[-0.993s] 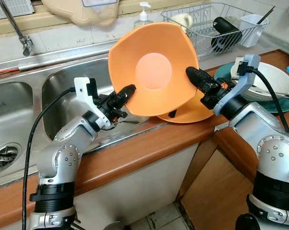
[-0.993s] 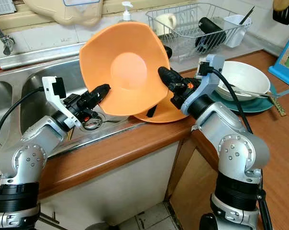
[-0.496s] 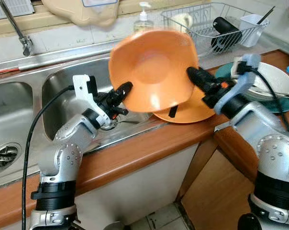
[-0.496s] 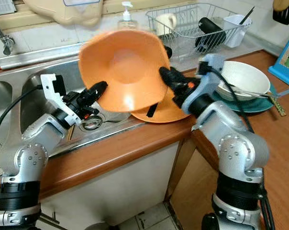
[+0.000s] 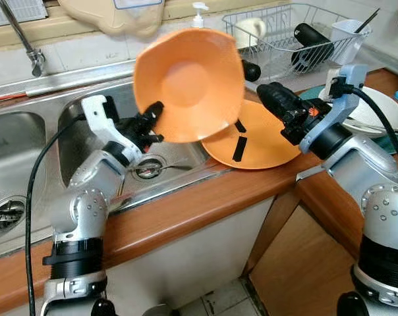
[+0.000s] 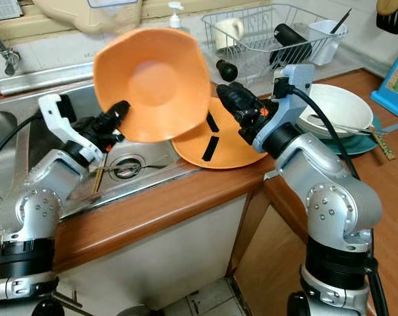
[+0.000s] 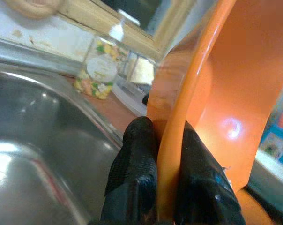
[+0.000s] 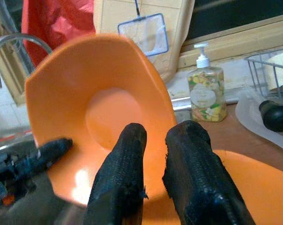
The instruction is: Kitchen organization
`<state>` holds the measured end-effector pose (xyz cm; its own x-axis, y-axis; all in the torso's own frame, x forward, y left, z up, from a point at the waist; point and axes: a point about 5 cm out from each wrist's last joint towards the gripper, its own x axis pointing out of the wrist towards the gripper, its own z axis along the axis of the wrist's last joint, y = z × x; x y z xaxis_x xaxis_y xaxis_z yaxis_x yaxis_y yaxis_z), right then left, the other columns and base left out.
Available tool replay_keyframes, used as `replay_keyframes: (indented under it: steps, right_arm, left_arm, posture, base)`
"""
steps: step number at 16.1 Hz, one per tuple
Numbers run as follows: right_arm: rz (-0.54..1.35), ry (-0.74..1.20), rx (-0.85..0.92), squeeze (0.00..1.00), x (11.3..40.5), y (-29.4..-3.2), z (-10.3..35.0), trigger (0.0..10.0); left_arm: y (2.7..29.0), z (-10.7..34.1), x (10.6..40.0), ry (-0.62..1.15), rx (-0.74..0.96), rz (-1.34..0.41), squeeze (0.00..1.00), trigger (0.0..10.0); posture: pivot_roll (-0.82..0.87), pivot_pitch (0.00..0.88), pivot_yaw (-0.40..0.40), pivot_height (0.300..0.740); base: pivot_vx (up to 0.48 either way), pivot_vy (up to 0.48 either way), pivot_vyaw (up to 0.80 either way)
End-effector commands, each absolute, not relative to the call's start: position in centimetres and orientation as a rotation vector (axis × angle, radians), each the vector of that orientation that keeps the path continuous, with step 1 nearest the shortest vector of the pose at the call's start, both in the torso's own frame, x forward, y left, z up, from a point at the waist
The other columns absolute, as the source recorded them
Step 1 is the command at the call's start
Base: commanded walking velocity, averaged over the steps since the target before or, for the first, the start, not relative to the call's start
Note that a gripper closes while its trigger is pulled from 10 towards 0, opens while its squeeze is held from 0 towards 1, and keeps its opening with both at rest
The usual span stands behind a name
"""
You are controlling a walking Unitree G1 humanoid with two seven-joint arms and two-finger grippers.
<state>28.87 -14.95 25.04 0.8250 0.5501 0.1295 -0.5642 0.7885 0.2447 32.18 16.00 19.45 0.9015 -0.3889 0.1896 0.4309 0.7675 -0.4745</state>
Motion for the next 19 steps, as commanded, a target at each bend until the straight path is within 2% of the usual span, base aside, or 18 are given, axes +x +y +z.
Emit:
replay_keyframes:
  steps: [1,2,3,4,8,14,16,17,19]
  right_arm:
    - [0.629,-0.056,0.260,0.00,28.4,-14.7,25.2,10.0]
    - [0.654,-0.045,0.205,0.00,28.1,-14.4,25.2,10.0]
    - [0.659,-0.042,0.191,0.00,28.0,-14.4,25.1,10.0]
    - [0.674,-0.024,0.135,0.00,27.7,-14.1,24.9,10.0]
    - [0.771,0.059,-0.072,0.00,26.5,-12.9,23.2,10.0]
    - [0.863,0.177,-0.164,0.00,25.6,-12.4,21.5,10.0]
    - [0.874,0.185,-0.176,0.00,25.4,-12.3,21.3,10.0]
    - [0.879,0.192,-0.181,0.00,25.4,-12.3,21.2,10.0]
    - [0.887,0.201,-0.184,0.00,25.4,-12.3,21.1,10.0]
  left_arm:
    - [16.6,21.0,32.4,-0.161,-0.549,-0.423,0.00,0.0]
    - [17.8,21.3,33.0,-0.174,-0.519,-0.324,0.00,0.0]
    - [18.1,21.3,33.1,-0.175,-0.508,-0.300,0.00,0.0]
    - [19.3,21.1,33.5,-0.163,-0.419,-0.220,0.00,0.0]
    - [21.0,18.6,34.7,0.005,-0.172,-0.089,0.00,0.0]
    - [20.1,14.0,35.5,0.273,-0.209,-0.061,0.00,0.0]
    - [19.8,13.5,35.6,0.303,-0.200,-0.068,0.00,3.3]
    - [19.5,13.3,35.6,0.328,-0.207,-0.084,0.00,10.0]
    - [18.8,12.8,35.4,0.378,-0.209,-0.138,0.00,10.0]
  posture:
    - [-0.18,0.000,0.081,0.740]
    - [-0.18,0.000,0.081,0.740]
    - [-0.18,0.000,0.081,0.740]
    - [-0.18,0.000,0.078,0.740]
    - [-0.19,0.000,0.082,0.740]
    - [-0.20,0.000,0.089,0.740]
    - [-0.20,0.000,0.088,0.740]
    - [-0.20,0.000,0.087,0.740]
    - [-0.20,0.000,0.086,0.740]
  base:
    - [0.000,0.000,0.00]
    - [0.000,0.000,0.00]
    - [0.000,0.000,0.00]
    - [0.000,0.000,0.00]
    - [0.000,0.000,0.00]
    - [0.000,0.000,0.00]
    - [0.000,0.000,0.00]
    - [0.000,0.000,0.00]
    - [0.000,0.000,0.00]
